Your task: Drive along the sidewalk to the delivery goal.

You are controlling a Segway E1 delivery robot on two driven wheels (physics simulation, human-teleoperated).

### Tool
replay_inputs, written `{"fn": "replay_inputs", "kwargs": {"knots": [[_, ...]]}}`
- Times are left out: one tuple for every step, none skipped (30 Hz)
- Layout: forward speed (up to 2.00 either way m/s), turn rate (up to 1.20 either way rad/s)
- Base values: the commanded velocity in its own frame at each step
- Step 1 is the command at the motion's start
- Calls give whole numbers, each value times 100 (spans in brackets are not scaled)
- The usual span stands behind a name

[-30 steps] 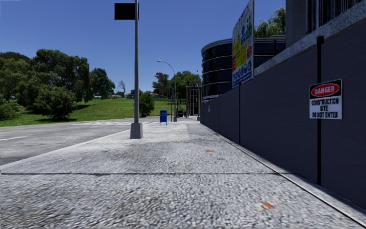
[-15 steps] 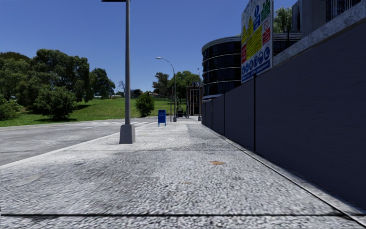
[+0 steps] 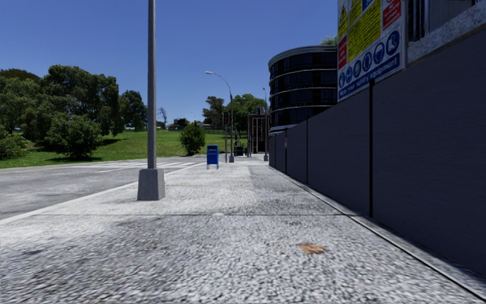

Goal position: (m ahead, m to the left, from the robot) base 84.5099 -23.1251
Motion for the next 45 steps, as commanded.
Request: {"fn": "replay_inputs", "kwargs": {"knots": [[200,0],[200,0],[200,0],[200,0],[200,0],[200,0],[200,0],[200,0],[200,0],[200,0],[200,0],[200,0],[200,0],[200,0],[200,0],[200,0],[200,0],[200,0],[200,0],[200,0],[200,0],[200,0],[200,0],[200,0],[200,0],[200,0],[200,0],[200,0],[200,0],[200,0],[200,0],[200,0],[200,0],[200,0],[200,0],[200,0],[200,0],[200,0],[200,0],[200,0],[200,0],[200,0],[200,0],[200,0],[200,0]]}}
